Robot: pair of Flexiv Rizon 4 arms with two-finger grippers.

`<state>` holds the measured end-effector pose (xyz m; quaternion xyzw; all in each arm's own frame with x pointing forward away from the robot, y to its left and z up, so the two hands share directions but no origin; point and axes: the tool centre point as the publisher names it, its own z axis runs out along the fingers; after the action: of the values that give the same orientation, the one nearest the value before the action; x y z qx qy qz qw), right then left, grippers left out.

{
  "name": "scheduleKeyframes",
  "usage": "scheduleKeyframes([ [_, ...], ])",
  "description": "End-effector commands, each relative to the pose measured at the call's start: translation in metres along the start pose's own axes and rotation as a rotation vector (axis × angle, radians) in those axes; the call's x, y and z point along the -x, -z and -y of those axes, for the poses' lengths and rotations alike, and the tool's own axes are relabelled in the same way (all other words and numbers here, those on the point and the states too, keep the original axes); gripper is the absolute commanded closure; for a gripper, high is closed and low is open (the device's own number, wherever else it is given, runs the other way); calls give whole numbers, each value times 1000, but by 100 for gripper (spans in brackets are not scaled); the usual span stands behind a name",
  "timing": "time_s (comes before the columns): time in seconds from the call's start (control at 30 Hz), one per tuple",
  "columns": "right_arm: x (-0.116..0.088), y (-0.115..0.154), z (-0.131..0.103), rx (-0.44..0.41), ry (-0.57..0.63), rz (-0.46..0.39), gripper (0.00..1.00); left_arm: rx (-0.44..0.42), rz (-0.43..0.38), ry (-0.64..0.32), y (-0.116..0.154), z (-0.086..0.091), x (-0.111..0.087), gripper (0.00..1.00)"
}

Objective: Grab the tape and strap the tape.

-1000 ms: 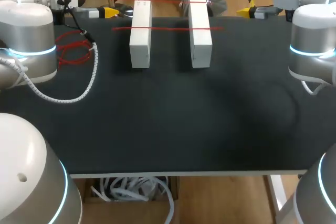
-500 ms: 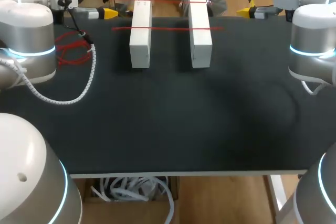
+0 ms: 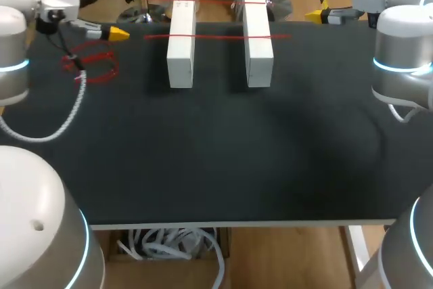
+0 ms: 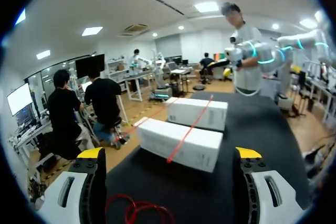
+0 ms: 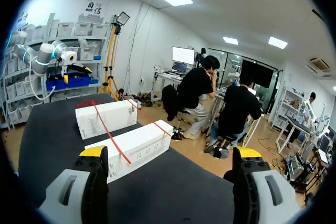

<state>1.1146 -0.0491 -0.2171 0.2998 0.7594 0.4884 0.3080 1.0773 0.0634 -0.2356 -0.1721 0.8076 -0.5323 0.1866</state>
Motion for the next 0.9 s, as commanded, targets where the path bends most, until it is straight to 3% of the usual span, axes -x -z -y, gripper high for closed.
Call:
scheduleKeyframes([
  [0.03,0,0,0,-1,0,-1,0,143,-256,62,5,-3,1,0],
  [0.27,0,0,0,-1,0,-1,0,89,-277,83,-12,2,-19,0],
  [0.4,0,0,0,-1,0,-1,0,10,-306,104,-27,6,-24,0],
  [0.9,0,0,0,-1,0,-1,0,-119,-319,7,-60,1,-35,0],
])
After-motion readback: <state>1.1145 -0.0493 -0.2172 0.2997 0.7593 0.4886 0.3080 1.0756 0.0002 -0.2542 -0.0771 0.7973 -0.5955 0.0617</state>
